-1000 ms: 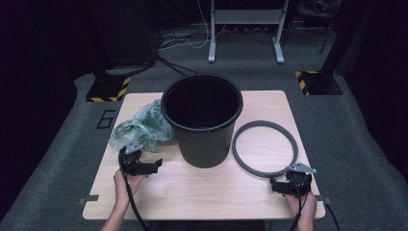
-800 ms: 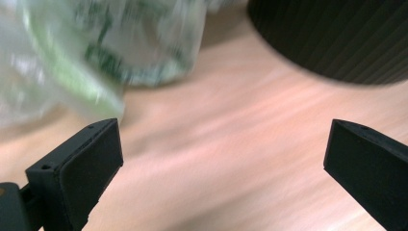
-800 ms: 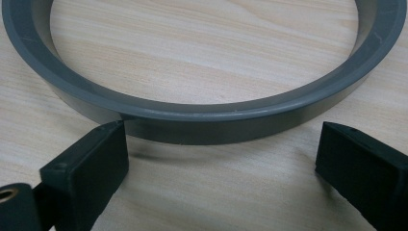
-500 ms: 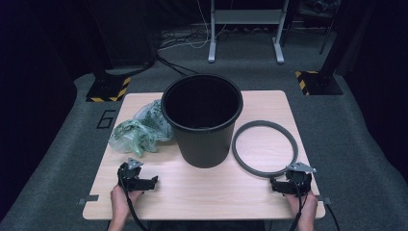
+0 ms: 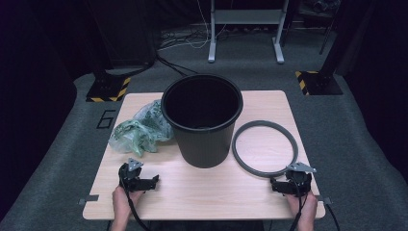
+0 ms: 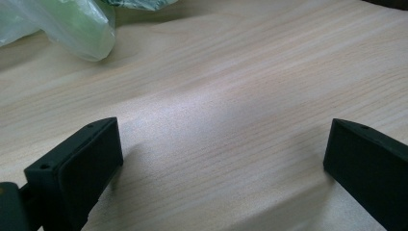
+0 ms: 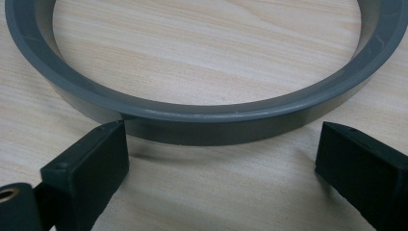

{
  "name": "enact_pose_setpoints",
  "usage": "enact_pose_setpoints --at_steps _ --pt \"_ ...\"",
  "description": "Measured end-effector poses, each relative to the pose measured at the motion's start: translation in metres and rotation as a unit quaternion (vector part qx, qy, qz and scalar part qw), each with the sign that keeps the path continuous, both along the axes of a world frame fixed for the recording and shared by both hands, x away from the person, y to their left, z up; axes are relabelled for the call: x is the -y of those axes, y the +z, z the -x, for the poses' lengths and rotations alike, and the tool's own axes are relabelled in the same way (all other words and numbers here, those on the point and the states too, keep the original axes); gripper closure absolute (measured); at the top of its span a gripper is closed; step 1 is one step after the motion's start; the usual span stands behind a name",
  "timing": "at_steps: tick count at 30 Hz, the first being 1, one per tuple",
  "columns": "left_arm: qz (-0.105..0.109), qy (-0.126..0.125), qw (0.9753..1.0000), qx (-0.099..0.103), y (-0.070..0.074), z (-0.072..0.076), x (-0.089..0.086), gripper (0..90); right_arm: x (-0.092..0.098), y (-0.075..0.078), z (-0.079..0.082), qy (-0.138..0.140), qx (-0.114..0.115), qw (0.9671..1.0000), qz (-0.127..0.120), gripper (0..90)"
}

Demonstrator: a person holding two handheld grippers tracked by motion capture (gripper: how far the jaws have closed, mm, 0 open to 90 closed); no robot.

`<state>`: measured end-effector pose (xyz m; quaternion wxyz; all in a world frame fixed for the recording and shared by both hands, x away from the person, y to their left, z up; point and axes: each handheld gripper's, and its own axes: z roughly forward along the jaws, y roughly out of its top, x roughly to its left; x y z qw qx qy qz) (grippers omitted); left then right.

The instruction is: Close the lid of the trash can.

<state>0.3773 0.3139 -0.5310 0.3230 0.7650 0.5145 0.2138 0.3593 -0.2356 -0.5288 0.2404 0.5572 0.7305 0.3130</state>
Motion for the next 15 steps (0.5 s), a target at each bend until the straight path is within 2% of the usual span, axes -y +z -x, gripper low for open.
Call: enact_pose_setpoints --at_steps 9,11,15 --pt "-0.001 0.006 1.0000 0.001 0.0001 -0.0016 0.0018 0.0 0.0019 0.0001 0.0001 -0.001 0.002 1.0000 -0.004 4.4" --pt "0.000 0.003 1.0000 0.000 0.0000 -0.0022 0.0022 0.0 0.0024 0.0010 0.0021 -0.006 0.012 0.9999 -0.005 4.5" --pt "-0.001 0.001 1.0000 0.001 0.0001 -0.0026 0.0023 0.2 0.0073 0.0028 0.0031 0.010 0.017 0.9996 -0.021 4.3"
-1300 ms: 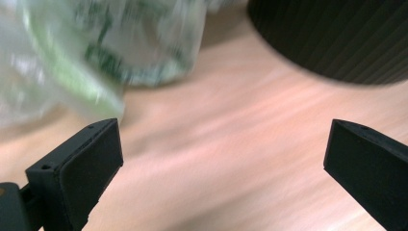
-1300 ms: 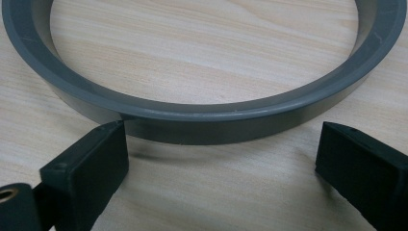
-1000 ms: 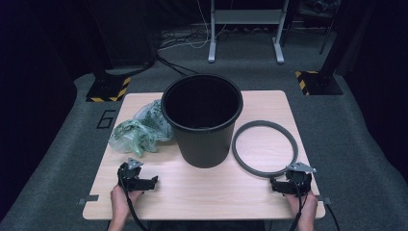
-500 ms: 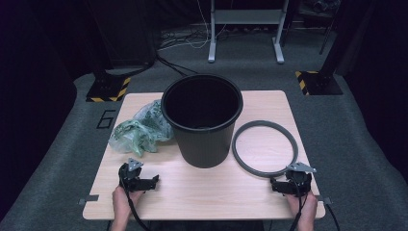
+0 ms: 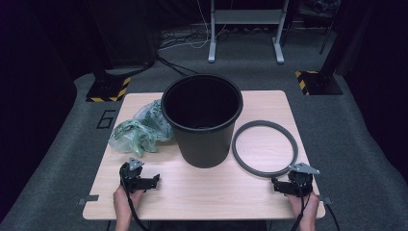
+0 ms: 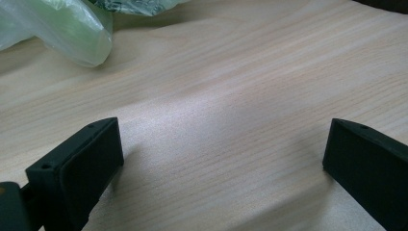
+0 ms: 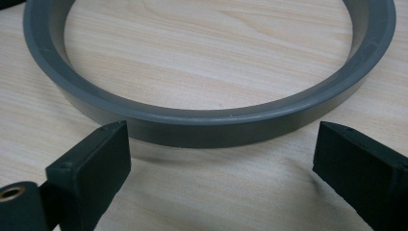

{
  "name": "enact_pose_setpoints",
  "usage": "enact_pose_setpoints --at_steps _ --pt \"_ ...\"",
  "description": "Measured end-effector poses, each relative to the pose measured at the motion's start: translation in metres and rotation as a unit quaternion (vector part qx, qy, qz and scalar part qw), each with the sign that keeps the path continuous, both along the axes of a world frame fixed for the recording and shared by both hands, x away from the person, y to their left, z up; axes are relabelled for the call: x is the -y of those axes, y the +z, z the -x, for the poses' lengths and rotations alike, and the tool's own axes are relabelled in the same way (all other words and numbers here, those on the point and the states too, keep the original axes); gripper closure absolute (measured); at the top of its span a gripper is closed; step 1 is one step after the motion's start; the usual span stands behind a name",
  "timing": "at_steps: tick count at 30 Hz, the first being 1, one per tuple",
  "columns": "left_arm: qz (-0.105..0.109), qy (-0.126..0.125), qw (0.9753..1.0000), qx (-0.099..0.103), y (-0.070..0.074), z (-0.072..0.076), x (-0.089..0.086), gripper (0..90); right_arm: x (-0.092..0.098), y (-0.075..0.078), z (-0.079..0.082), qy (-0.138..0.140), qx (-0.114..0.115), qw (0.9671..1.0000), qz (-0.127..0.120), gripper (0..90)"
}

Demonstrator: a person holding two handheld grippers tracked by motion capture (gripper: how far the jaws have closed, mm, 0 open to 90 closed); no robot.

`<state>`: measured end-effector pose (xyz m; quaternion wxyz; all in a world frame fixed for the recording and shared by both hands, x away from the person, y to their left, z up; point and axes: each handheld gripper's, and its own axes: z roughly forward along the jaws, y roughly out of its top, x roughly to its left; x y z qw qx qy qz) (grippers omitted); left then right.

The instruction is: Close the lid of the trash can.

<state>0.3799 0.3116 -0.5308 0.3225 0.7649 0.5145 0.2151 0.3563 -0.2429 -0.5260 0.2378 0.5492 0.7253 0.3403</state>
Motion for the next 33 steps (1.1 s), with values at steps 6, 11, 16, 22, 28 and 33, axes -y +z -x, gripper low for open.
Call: enact_pose_setpoints --at_steps 6,11,16,22,28,33 --pt "0.001 -0.003 1.0000 -0.001 0.000 -0.002 0.000 0.2 0.008 0.002 -0.001 -0.014 0.005 0.9993 -0.034 2.1" --pt "0.001 -0.004 1.0000 -0.002 0.000 -0.002 0.000 0.2 0.008 0.007 -0.008 -0.014 0.002 0.9997 -0.020 0.1" --pt "0.000 -0.004 1.0000 -0.002 0.000 -0.002 0.000 0.2 0.013 0.015 -0.024 -0.018 0.002 0.9996 -0.021 0.0" --pt "0.000 -0.003 1.0000 -0.002 0.000 -0.002 0.000 0.2 0.019 0.015 -0.044 -0.028 -0.008 0.9994 -0.020 0.0" --pt "0.000 -0.004 1.0000 -0.002 0.000 -0.002 0.000 0.2 0.029 0.012 -0.065 -0.050 -0.020 0.9985 -0.014 4.5" --pt "0.001 -0.004 1.0000 -0.002 0.000 -0.002 0.000 0.2 0.032 0.010 -0.078 -0.056 -0.020 0.9982 -0.008 14.0"
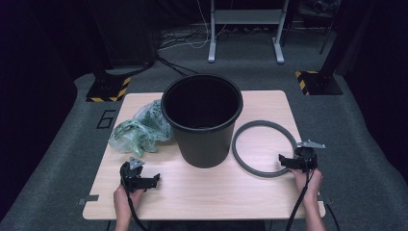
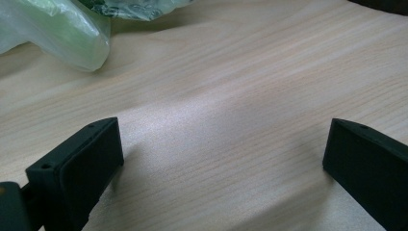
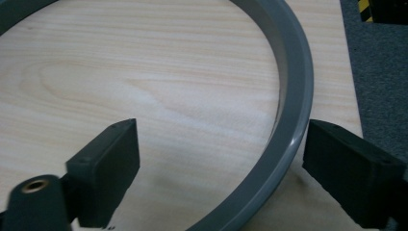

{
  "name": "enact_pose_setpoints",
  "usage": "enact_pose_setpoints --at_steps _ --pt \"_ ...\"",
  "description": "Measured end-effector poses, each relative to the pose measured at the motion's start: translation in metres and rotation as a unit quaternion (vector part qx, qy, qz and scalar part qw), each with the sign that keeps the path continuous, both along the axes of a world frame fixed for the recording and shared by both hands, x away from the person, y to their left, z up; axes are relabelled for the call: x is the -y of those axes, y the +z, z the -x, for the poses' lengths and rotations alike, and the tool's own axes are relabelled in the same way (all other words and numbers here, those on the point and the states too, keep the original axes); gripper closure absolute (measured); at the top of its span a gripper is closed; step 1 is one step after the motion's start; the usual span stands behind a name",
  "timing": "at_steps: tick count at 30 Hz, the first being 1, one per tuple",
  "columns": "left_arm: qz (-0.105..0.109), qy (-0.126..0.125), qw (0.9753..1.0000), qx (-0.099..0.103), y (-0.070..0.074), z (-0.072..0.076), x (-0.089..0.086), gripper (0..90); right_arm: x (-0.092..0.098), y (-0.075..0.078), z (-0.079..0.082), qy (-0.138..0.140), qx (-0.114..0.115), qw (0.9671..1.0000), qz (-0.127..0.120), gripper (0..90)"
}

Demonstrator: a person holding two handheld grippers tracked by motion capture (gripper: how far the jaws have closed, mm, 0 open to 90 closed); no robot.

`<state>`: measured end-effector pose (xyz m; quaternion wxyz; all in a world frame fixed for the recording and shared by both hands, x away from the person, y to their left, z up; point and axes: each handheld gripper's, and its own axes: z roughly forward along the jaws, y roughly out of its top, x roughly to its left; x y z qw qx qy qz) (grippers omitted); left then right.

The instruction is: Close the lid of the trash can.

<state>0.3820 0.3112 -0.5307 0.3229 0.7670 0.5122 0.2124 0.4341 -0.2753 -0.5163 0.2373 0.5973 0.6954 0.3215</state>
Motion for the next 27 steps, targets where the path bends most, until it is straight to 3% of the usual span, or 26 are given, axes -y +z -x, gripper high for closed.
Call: enact_pose_setpoints --at_steps 9,27 --pt "0.000 0.000 1.0000 0.000 0.000 0.000 0.000 0.4 0.006 -0.004 -0.015 -0.014 -0.012 0.9998 0.002 18.3" --pt "0.000 0.000 1.0000 0.001 0.000 0.000 0.000 0.4 0.004 -0.006 -0.015 -0.017 -0.004 0.9997 0.019 24.6"
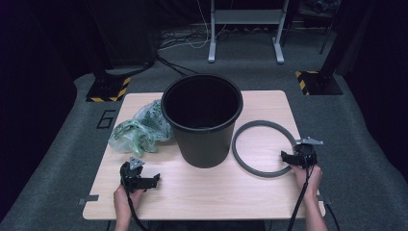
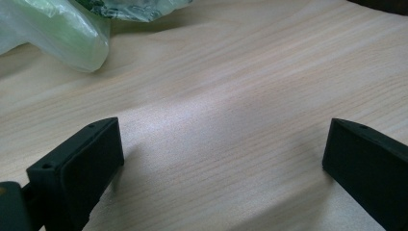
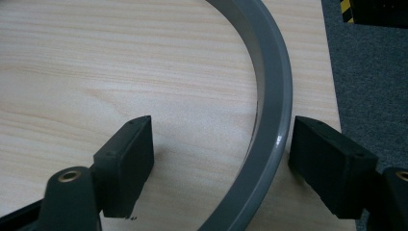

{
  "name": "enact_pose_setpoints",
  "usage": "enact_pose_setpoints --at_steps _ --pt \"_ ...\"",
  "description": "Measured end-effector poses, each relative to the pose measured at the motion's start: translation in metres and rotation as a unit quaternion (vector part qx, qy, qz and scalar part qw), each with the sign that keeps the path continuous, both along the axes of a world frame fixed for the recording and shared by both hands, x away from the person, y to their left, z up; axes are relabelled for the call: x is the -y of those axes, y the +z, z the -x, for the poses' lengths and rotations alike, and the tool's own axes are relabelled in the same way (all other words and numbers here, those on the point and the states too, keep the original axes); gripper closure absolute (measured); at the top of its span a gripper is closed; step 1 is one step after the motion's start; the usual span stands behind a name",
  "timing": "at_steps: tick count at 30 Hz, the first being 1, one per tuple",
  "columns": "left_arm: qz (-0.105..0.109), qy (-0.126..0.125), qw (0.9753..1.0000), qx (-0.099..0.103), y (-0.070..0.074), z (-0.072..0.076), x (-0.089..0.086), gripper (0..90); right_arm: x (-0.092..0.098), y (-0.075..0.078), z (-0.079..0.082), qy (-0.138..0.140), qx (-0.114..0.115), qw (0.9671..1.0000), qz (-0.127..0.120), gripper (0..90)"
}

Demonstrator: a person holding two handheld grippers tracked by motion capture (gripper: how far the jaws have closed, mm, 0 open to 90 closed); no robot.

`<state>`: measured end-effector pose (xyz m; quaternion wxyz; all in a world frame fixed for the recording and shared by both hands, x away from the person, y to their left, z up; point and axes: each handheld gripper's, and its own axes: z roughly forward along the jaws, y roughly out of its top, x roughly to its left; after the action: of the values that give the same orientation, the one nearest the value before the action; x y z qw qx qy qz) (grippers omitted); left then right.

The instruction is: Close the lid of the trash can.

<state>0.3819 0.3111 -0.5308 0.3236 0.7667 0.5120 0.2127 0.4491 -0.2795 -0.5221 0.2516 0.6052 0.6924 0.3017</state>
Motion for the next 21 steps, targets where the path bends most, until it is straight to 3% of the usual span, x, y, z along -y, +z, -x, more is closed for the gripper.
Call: enact_pose_setpoints --at_steps 13,21 --pt "0.000 0.000 1.0000 0.000 0.000 0.000 0.000 0.5 0.009 0.001 0.002 -0.014 0.017 0.9997 -0.006 63.2" --pt "0.000 0.000 1.0000 0.000 0.000 0.000 0.000 0.5 0.011 0.002 0.002 -0.010 0.015 0.9998 -0.009 69.9"
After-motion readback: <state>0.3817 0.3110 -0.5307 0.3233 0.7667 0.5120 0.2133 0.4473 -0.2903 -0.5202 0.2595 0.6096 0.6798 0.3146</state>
